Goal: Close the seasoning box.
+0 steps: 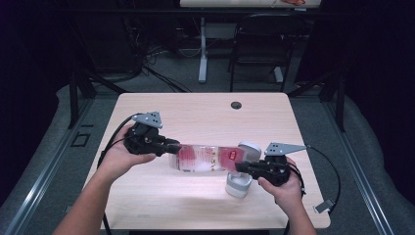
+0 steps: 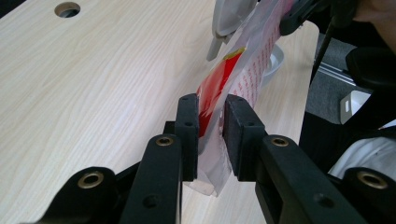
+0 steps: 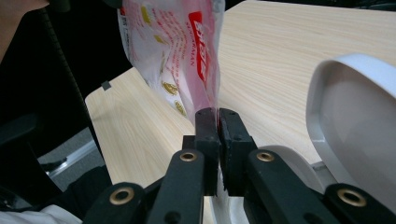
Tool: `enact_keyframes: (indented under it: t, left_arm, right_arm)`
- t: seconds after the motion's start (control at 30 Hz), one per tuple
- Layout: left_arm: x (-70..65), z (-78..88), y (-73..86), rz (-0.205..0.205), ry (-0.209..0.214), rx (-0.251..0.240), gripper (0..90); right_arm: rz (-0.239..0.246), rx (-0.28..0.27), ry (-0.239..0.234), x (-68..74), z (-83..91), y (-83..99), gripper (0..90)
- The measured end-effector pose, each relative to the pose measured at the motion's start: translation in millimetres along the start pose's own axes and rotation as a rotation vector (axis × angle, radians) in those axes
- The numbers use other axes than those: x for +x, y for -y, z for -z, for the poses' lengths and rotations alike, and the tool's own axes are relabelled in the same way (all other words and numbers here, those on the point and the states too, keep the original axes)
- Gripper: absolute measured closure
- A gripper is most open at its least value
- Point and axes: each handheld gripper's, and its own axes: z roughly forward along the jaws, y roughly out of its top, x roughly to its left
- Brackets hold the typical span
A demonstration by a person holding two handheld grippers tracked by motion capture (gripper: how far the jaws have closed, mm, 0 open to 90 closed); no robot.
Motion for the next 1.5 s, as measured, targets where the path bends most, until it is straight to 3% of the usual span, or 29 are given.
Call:
enact_keyframes:
  t: [0.17, 0.8, 1.03, 1.27, 1.5]
  left_arm:
    - [4.8, -2.2, 12.8, 0.026, 0.011, -0.018, 75.8]
    - [10.0, -17.8, 62.9, 0.062, 0.003, -0.050, 74.8]
    - [7.9, -26.4, 72.1, 0.053, -0.008, -0.043, 74.4]
    - [10.1, -36.5, 84.0, 0.069, 0.003, -0.056, 73.9]
    - [13.6, -42.0, 90.8, 0.074, 0.005, -0.030, 73.1]
  right_arm:
    - [0.017, 0.003, -0.008, 3.3, -2.2, -2.7, 88.9]
    - [0.065, 0.048, 0.012, 11.8, -13.3, -20.2, 89.5]
    - [0.089, 0.069, 0.036, 14.9, -14.8, -28.7, 89.5]
    - [0.102, 0.090, 0.057, 18.5, -17.7, -32.1, 89.5]
    - [0.131, 0.112, 0.078, 23.3, -23.2, -35.5, 89.6]
